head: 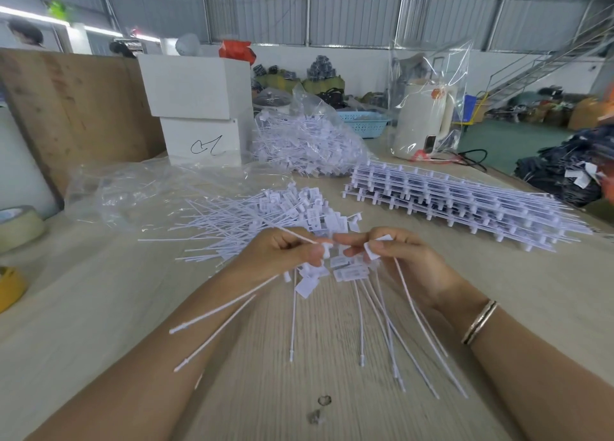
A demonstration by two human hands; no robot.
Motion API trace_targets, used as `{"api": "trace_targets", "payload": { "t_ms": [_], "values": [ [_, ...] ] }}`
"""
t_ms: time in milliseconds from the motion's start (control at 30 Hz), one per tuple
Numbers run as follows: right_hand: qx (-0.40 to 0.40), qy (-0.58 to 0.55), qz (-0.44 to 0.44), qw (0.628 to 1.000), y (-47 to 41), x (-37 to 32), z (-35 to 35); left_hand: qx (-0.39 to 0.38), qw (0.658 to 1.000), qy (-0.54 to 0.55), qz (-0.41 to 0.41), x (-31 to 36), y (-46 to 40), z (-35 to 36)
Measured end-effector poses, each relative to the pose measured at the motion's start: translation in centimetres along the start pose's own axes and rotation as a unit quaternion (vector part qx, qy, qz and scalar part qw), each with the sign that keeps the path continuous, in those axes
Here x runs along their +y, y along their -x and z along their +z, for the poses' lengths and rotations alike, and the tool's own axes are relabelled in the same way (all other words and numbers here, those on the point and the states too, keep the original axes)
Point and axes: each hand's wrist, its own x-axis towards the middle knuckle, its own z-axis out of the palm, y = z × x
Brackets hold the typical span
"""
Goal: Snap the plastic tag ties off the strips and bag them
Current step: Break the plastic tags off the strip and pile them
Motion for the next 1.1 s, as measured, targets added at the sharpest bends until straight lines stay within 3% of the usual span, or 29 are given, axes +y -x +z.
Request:
{"api": "trace_targets", "payload": {
  "t_ms": [133,233,333,400,467,600,867,1000,1100],
  "values": [
    [0.100,0.177,0.021,0.979,-0.3,0.9,-0.3,0.053,0.998,0.028,-0.004,-0.7,-0.2,0.5],
    [0.139,0.456,0.041,0.878,-0.9,1.4,-0.6,0.098,0.990,-0.097,0.009,-1.4,-0.2,1.1],
    [0.135,0.533,0.074,0.832,-1.1,1.6,-0.6,0.112,0.954,-0.271,0.062,-1.7,-0.2,1.6],
    [0.176,0.550,0.032,0.815,-1.1,1.7,-0.3,0.108,0.933,-0.334,0.077,-1.6,-0.2,2.2],
    [0.218,0.533,-0.034,0.817,-1.0,1.4,0.5,0.109,0.918,-0.368,0.105,-1.3,-0.2,2.8],
    [0.149,0.537,-0.040,0.829,-0.9,1.5,2.0,0.102,0.891,-0.412,0.165,-0.8,-0.2,3.5],
    [0.223,0.443,-0.025,0.868,-0.8,1.0,1.1,0.073,0.864,-0.482,0.126,-1.0,0.3,2.2],
    [0.189,0.456,-0.027,0.869,-0.8,1.2,1.6,0.082,0.845,-0.509,0.140,-1.2,0.0,2.7],
    [0.135,0.423,-0.028,0.895,-0.7,1.1,1.8,0.089,0.831,-0.522,0.169,-1.3,-0.2,2.6]
  ]
}}
